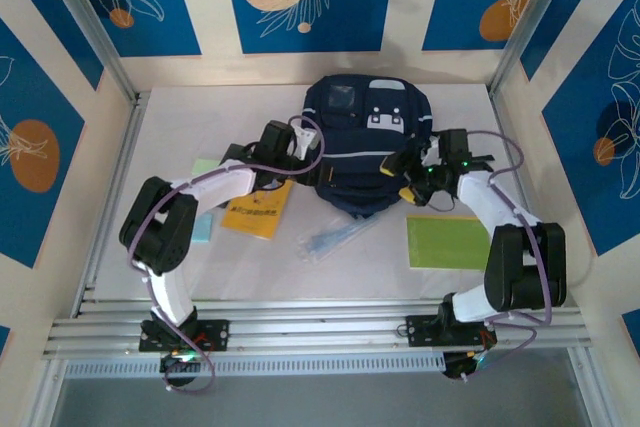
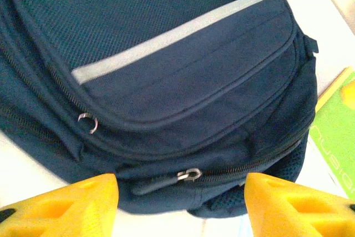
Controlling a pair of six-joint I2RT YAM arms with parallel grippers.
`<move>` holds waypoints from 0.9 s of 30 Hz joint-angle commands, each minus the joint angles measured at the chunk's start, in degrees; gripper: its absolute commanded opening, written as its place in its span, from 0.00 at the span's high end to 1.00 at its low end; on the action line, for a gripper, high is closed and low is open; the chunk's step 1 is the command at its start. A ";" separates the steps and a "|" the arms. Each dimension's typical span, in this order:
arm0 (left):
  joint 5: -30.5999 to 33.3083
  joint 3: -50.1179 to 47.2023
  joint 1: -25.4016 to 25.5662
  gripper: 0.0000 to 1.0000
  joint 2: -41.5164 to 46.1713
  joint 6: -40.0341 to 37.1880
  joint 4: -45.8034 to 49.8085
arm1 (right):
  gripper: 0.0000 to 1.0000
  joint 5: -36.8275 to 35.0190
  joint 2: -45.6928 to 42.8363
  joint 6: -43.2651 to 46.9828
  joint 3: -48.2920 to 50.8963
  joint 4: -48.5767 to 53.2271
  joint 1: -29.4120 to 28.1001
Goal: Pack the student bag
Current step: Unzip the student bag at the top-center of the table.
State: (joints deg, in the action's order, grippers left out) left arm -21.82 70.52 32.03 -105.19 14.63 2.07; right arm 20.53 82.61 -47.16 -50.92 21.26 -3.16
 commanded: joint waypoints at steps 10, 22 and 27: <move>-2.53 12.94 0.22 0.35 -12.92 -7.72 10.84 | 0.14 0.67 11.52 -18.85 6.73 -25.05 -3.44; -4.87 12.71 0.18 0.36 -14.97 -5.62 14.06 | 0.16 0.30 13.82 -16.56 6.13 -25.19 -3.12; -8.01 12.72 0.22 0.41 -13.12 -4.54 17.09 | 0.16 -0.04 13.22 -14.77 5.13 -23.29 -2.87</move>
State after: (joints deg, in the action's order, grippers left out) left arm -25.28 83.09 31.83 -119.33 8.88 12.08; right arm 23.07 94.78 -64.38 -44.58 -3.03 -6.31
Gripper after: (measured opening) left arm 0.588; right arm 0.840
